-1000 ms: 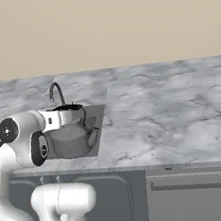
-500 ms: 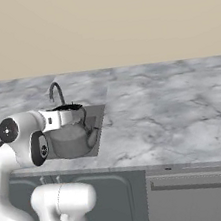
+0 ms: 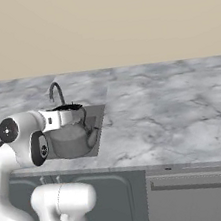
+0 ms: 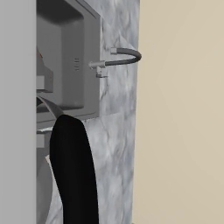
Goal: Open the cabinet, pick the kettle from the cabinet, and place it in the sink.
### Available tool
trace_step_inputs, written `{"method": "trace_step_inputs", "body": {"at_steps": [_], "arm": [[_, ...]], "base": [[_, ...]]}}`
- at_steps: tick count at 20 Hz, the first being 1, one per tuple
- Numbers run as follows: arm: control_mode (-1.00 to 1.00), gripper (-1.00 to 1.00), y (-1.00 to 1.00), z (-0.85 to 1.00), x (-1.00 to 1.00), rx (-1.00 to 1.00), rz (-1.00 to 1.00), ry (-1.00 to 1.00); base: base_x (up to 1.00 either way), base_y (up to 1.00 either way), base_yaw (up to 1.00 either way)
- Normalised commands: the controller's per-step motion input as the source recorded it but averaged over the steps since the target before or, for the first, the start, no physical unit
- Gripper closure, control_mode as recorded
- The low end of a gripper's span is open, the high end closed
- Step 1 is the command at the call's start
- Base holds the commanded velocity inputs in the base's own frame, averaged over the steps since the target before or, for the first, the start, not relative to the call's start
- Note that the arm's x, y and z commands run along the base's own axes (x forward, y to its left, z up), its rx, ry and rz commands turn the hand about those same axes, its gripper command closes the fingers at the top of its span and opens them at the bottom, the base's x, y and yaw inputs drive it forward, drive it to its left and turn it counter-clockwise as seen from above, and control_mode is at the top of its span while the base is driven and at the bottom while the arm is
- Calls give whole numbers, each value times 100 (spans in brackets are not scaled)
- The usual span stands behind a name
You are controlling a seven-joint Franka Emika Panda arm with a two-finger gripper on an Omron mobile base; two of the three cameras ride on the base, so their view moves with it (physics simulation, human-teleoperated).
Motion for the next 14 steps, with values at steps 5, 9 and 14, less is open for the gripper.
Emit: {"method": "trace_step_inputs", "body": {"at_steps": [5, 9, 14], "arm": [[-100, 100, 0, 0, 0, 0, 0, 0], [-100, 100, 0, 0, 0, 0, 0, 0], [-100, 100, 0, 0, 0, 0, 0, 0]], "base": [[0, 0, 0], [0, 0, 0], [0, 0, 0]]}}
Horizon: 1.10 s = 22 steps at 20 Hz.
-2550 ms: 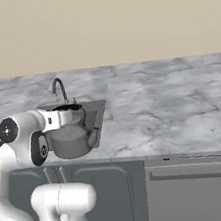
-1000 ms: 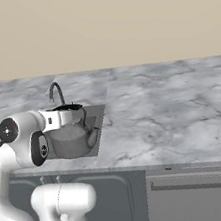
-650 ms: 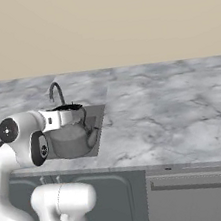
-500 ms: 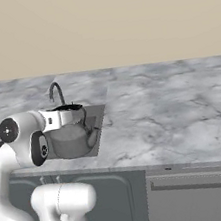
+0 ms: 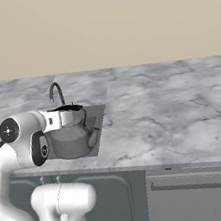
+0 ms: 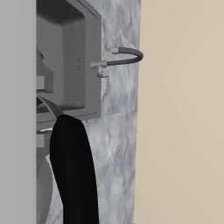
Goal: Open the cabinet, pick the kettle from the cabinet, and place it in the sink.
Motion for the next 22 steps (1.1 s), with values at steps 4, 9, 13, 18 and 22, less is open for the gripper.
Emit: {"method": "trace_step_inputs", "body": {"at_steps": [4, 9, 13, 18, 22], "arm": [[-100, 100, -13, 1, 1, 5, 4, 2], [-100, 100, -23, 0, 0, 15, 19, 1], [-100, 100, -32, 0, 3, 23, 29, 0], [-100, 100, -25, 0, 9, 20, 40, 0], [-100, 100, -2, 1, 21, 5, 33, 0]], "base": [[0, 0, 0], [0, 0, 0], [0, 0, 0], [0, 0, 0], [0, 0, 0]]}}
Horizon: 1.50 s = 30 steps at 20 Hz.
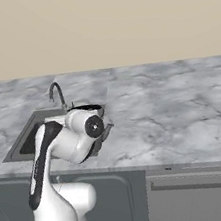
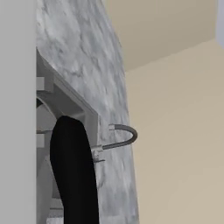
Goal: Open the cabinet, pick the kettle from the cabinet, and place it in the sink.
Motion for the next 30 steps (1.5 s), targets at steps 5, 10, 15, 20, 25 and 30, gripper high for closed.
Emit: {"method": "trace_step_inputs", "body": {"at_steps": [5, 10, 15, 20, 25, 30], "arm": [[-100, 100, 9, 1, 27, 0, 24, 0], [-100, 100, 12, 0, 27, -2, 15, 0], [-100, 100, 12, -2, 3, -4, 20, 2], [-100, 100, 11, -5, 12, -6, 14, 0], [-100, 100, 17, -5, 19, -3, 0, 0], [-100, 100, 22, -8, 19, -1, 0, 0]], "base": [[0, 0, 0], [0, 0, 0], [0, 0, 0], [0, 0, 0], [0, 0, 0], [0, 0, 0]]}}
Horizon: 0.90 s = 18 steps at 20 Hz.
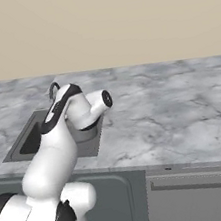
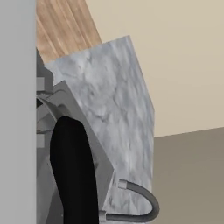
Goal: Open the cabinet, pick the kettle from the cabinet, and place it in the sink.
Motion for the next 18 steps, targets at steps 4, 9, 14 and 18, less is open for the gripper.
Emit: {"method": "trace_step_inputs", "body": {"at_steps": [4, 9, 14, 18], "arm": [[-100, 100, 32, -13, 12, -3, 0, -14], [-100, 100, 32, -11, 7, -5, 0, -17], [-100, 100, 23, -8, 14, -3, 2, -10], [-100, 100, 25, -11, 15, -2, 3, -13]], "base": [[0, 0, 0], [0, 0, 0], [0, 0, 0], [0, 0, 0]]}}
